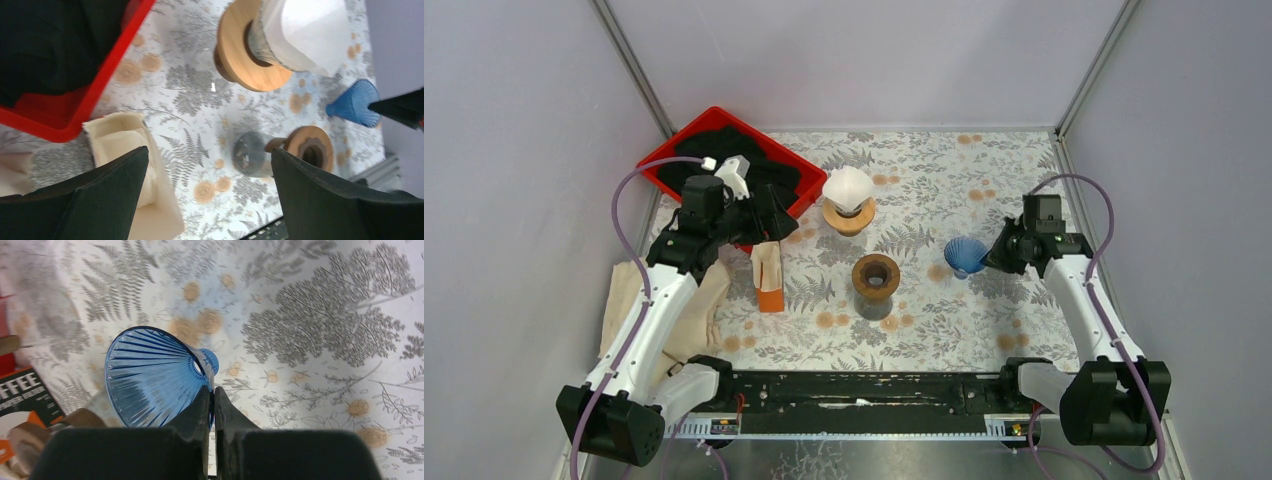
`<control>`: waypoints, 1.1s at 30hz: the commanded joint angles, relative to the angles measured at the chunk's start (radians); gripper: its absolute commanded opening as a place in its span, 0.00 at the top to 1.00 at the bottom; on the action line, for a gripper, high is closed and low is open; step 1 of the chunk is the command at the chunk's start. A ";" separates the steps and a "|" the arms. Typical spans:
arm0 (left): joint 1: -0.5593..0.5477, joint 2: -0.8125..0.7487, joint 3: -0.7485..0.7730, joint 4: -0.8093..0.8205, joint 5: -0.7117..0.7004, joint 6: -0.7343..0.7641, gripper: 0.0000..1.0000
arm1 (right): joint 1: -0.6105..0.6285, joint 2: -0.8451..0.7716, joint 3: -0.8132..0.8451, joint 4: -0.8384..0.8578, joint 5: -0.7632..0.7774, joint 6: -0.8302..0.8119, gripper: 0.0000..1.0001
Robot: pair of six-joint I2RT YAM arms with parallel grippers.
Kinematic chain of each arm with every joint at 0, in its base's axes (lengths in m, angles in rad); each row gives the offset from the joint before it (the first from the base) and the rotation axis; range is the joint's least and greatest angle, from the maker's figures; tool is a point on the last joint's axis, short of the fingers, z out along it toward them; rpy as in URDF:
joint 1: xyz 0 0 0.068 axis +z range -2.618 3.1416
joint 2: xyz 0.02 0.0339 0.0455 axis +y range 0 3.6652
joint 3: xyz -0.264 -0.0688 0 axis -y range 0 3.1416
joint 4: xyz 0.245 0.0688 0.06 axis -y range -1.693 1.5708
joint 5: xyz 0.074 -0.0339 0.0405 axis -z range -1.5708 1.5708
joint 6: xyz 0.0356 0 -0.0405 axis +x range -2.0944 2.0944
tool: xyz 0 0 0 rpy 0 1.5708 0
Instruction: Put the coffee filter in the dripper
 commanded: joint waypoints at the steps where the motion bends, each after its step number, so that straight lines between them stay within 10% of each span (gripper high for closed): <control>1: 0.005 -0.023 -0.018 0.065 0.148 -0.083 0.00 | 0.012 -0.013 0.120 -0.011 -0.094 -0.018 1.00; 33: -0.378 0.030 0.027 0.227 0.074 -0.303 0.07 | 0.563 0.102 0.500 -0.095 -0.068 -0.030 1.00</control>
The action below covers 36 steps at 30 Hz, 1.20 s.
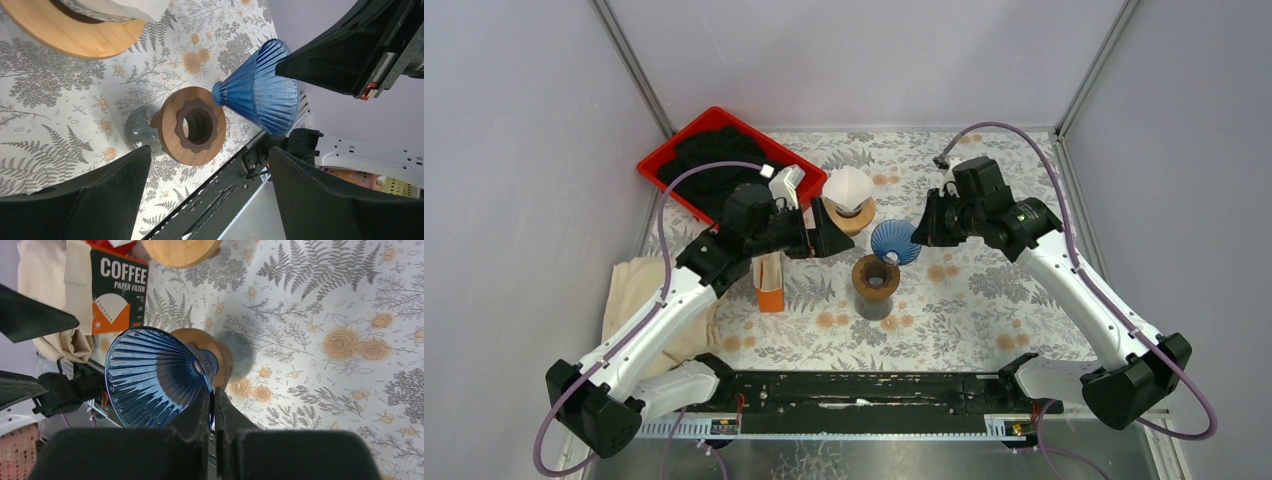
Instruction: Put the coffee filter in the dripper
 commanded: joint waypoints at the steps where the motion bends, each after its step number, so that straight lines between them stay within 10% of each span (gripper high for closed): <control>1: -0.038 0.007 0.031 0.083 -0.037 -0.027 0.07 | 0.052 -0.009 0.051 0.006 -0.008 0.000 1.00; 36: -0.135 0.105 0.014 0.112 -0.094 -0.036 0.38 | 0.185 0.104 -0.015 0.066 0.057 0.020 1.00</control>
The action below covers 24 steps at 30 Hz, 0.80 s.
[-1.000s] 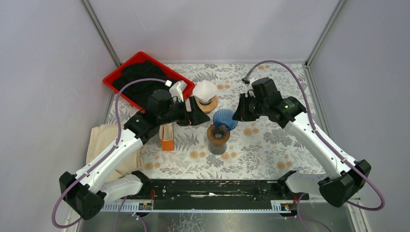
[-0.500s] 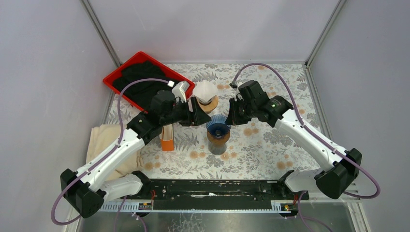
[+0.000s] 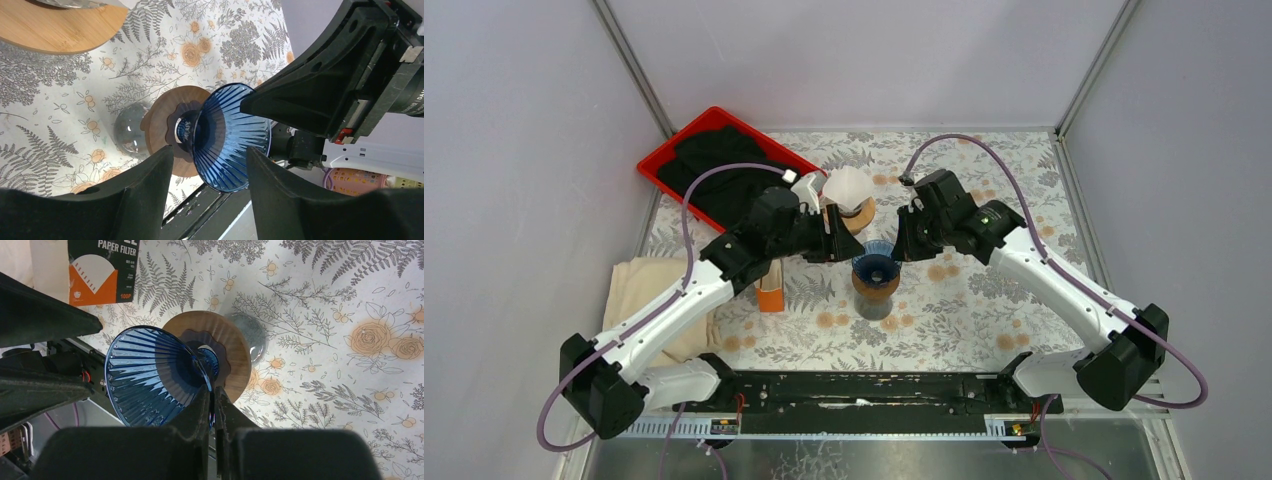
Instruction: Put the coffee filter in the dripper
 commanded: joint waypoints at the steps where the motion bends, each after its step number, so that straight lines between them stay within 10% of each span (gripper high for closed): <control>1: -0.018 0.024 0.010 0.057 -0.005 0.006 0.39 | 0.009 0.014 -0.010 0.056 -0.007 0.012 1.00; 24: -0.047 0.077 0.037 -0.062 -0.089 0.045 0.69 | 0.012 0.016 -0.061 0.080 0.003 0.013 1.00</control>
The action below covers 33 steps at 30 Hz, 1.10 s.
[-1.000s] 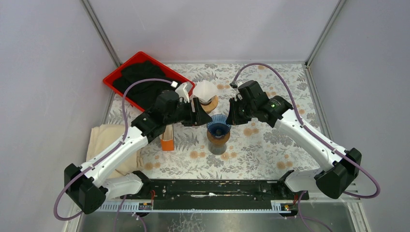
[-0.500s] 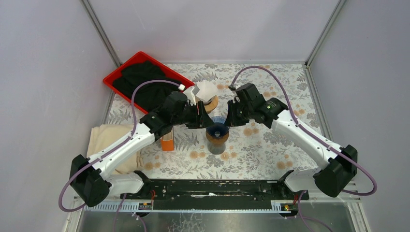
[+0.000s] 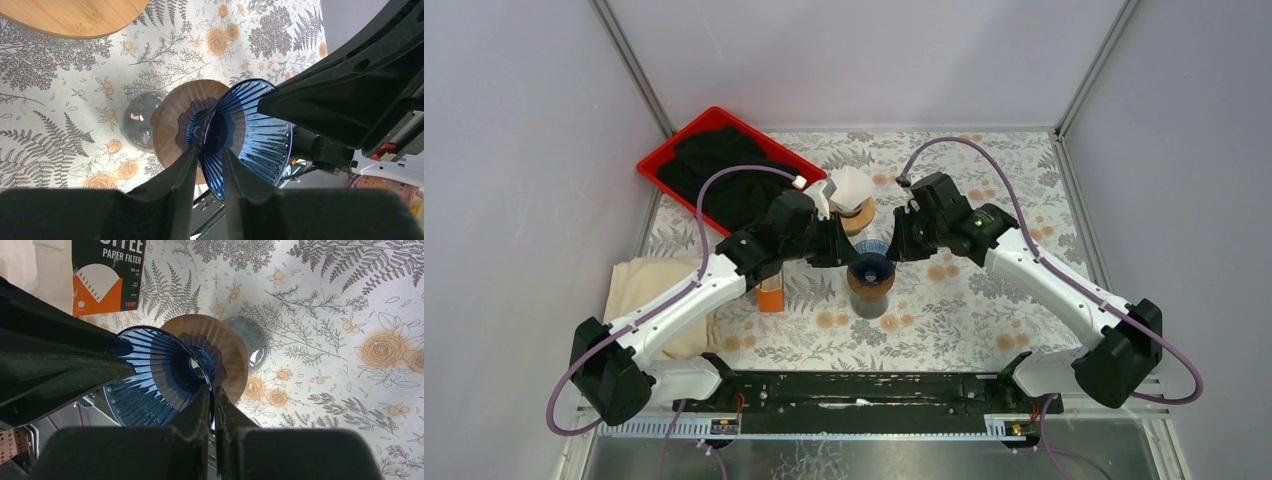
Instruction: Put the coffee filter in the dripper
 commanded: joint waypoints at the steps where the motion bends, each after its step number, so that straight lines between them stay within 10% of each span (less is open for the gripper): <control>1: -0.014 0.000 0.032 -0.027 -0.030 0.026 0.71 | 0.013 0.000 -0.007 -0.012 0.016 -0.010 1.00; 33: -0.130 0.035 -0.083 -0.041 -0.140 0.017 0.86 | 0.086 0.135 -0.056 -0.093 0.124 -0.023 1.00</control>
